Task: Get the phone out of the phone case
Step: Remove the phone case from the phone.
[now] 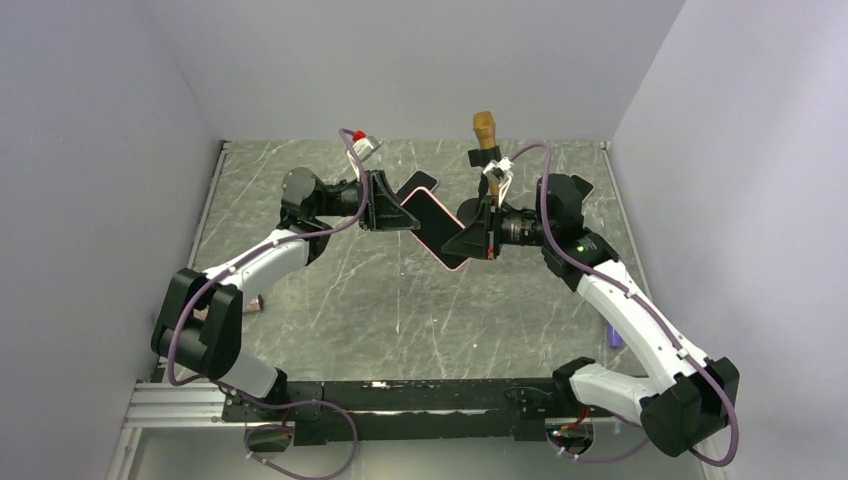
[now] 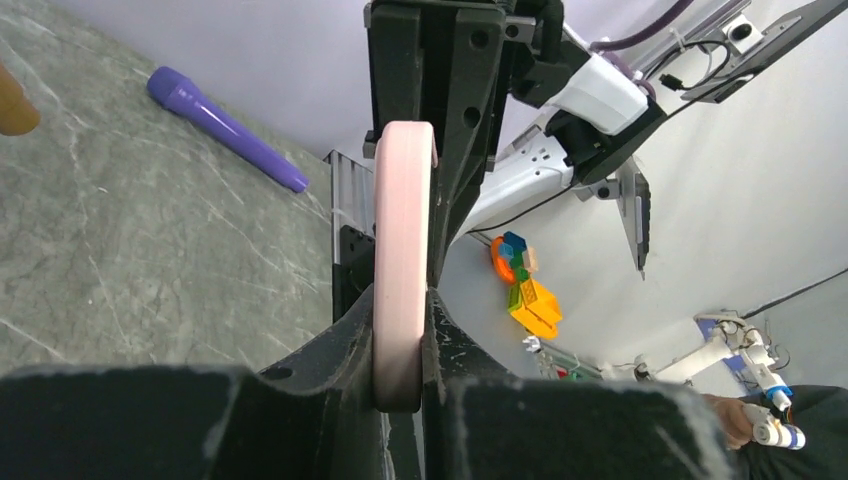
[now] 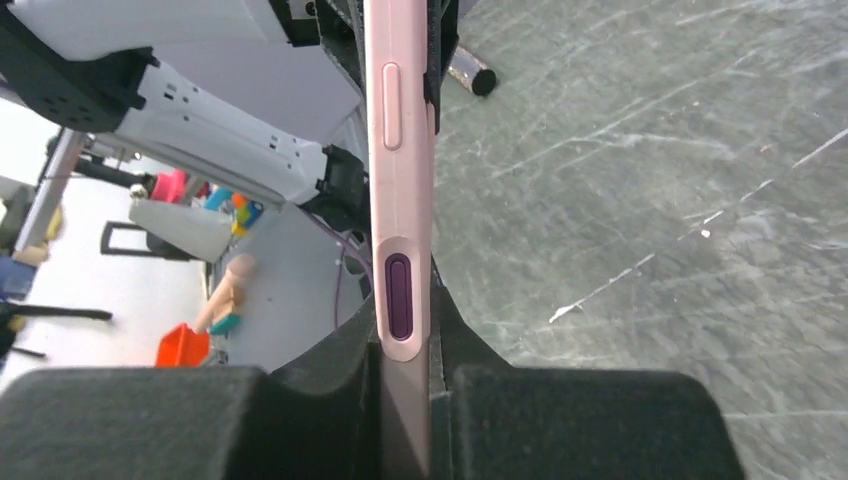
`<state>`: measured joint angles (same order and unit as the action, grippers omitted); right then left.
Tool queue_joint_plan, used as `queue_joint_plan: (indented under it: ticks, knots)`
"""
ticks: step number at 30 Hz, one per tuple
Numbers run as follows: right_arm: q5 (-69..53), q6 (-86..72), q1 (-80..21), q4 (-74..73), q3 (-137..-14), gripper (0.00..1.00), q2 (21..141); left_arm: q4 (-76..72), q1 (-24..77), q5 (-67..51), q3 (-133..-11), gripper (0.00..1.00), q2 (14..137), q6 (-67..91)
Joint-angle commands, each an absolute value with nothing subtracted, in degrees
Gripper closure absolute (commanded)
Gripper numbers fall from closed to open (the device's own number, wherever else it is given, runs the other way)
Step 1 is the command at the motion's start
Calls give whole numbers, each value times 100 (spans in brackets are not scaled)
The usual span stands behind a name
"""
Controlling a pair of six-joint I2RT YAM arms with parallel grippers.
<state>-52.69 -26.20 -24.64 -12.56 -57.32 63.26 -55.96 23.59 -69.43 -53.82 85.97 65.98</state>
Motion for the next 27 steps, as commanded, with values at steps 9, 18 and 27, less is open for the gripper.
queue_joint_plan:
  ticks: [9,18,27]
  knots:
    - [-3229,-5126,-2750,3506,-3903,100,5900,-7502,2399,-6454,-5431,75,8677,7851]
    - [-3073,-5370,-3114,4317,-3990,100,6611,-7747,2384,-6474,-5421,67,8677,7941]
    - [-2851,-5013,-3448,4011,-3903,100,6497,-7740,2224,-6361,-5312,64,8577,7838]
